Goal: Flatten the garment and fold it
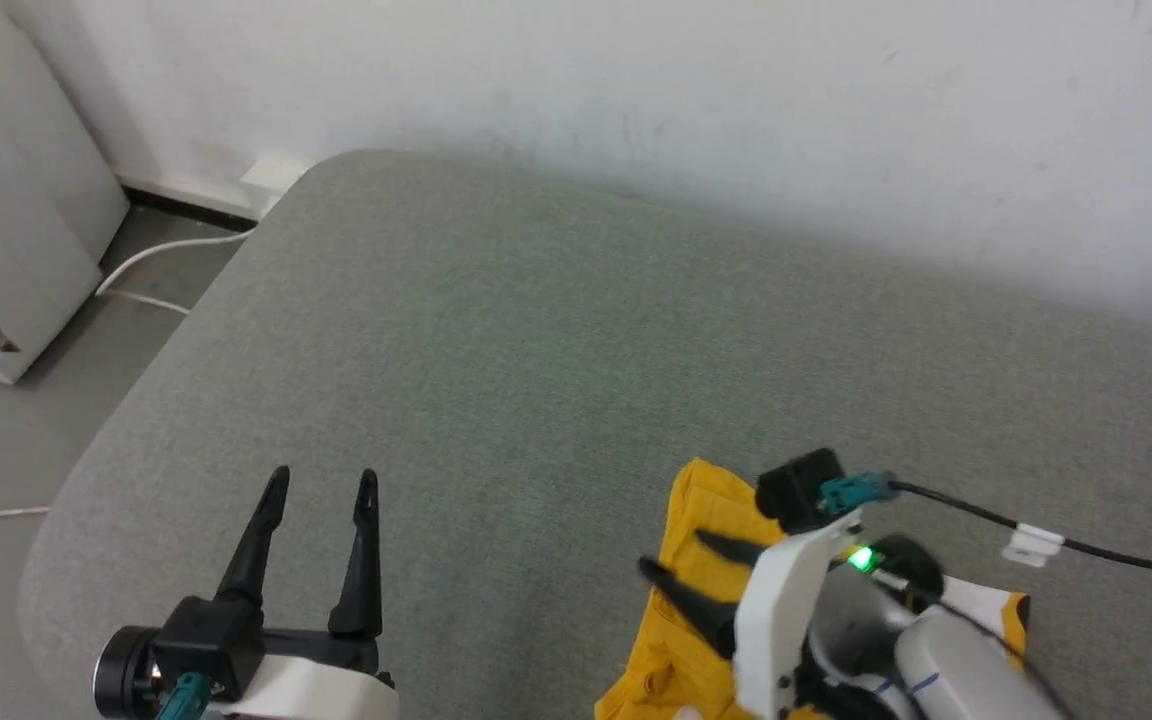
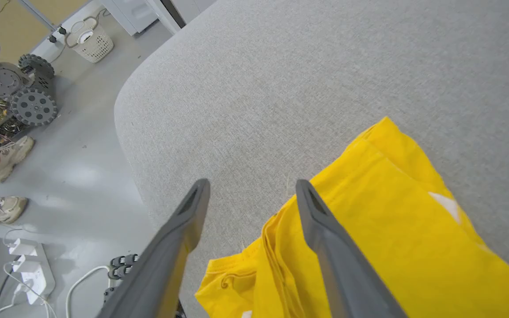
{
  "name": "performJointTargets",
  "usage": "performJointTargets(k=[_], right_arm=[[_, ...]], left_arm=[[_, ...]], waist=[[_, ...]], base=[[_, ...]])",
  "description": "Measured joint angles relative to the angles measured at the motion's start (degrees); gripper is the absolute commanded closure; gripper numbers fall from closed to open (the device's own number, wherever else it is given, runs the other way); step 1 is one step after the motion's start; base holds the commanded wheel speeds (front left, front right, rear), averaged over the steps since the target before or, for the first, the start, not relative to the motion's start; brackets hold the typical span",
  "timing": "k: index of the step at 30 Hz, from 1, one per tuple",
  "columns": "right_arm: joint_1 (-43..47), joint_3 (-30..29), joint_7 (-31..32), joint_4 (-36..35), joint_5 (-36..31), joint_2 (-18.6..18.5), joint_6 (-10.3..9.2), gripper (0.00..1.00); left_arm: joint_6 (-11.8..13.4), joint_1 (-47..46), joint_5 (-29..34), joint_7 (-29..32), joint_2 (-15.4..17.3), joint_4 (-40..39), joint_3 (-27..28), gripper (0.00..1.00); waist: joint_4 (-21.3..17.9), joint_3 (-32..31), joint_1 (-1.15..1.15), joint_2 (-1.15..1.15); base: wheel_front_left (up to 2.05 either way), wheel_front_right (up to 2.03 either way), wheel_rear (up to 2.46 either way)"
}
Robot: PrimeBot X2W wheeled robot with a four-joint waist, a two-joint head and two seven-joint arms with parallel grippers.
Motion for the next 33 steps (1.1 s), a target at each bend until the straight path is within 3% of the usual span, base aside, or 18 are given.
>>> performJointTargets(k=[5,10,16,20,24,30,33], right_arm=[[-3.95,0.24,-7.68,-1.69,-5.43,-6.79,0.01,0.0],[-8.64,-2.01,-17.48,-1.29,-15.04,-13.55,0.01,0.0],[-9.5,-9.66,-27.43,-0.73,-22.07,-16.51,0.01,0.0],[-6.34,-16.62,-31.51,-2.05,-23.51,-15.73,0.01,0.0],[-0.18,-25.12,-34.22,-5.01,-23.56,-12.56,0.01,0.0],[9.2,-33.07,-37.94,-12.58,-24.68,-4.7,0.0,0.0],[13.74,-34.29,-39.35,-15.4,-26.06,-0.48,0.01,0.0]], left_arm=[[-0.43,0.04,0.07,0.0,0.03,0.12,0.44,0.0],[-0.48,0.08,0.08,0.0,0.02,-0.02,0.67,0.0],[-0.46,0.16,0.07,0.0,0.01,-0.38,0.94,0.0],[-0.41,0.22,0.04,0.0,0.0,-0.63,0.97,0.0],[-0.41,0.23,0.04,0.0,-0.03,-0.54,0.52,0.0],[-0.41,0.26,0.04,0.0,-0.08,-0.36,0.11,0.0],[-0.41,0.27,0.04,0.0,-0.1,-0.23,0.13,0.0]], waist=[[-2.33,-0.92,0.0,0.0],[-5.35,-1.69,0.0,0.0],[-9.29,-2.2,0.0,0.0],[-11.83,-2.31,0.0,0.0],[-13.9,-2.11,0.0,0.0],[-15.72,-1.36,0.0,0.0],[-16.0,-0.92,0.0,0.0]], base=[[0.0,0.0,0.0],[0.0,0.0,0.0],[0.0,0.0,0.0],[0.0,0.0,0.0],[0.0,0.0,0.0],[0.0,0.0,0.0],[0.0,0.0,0.0]])
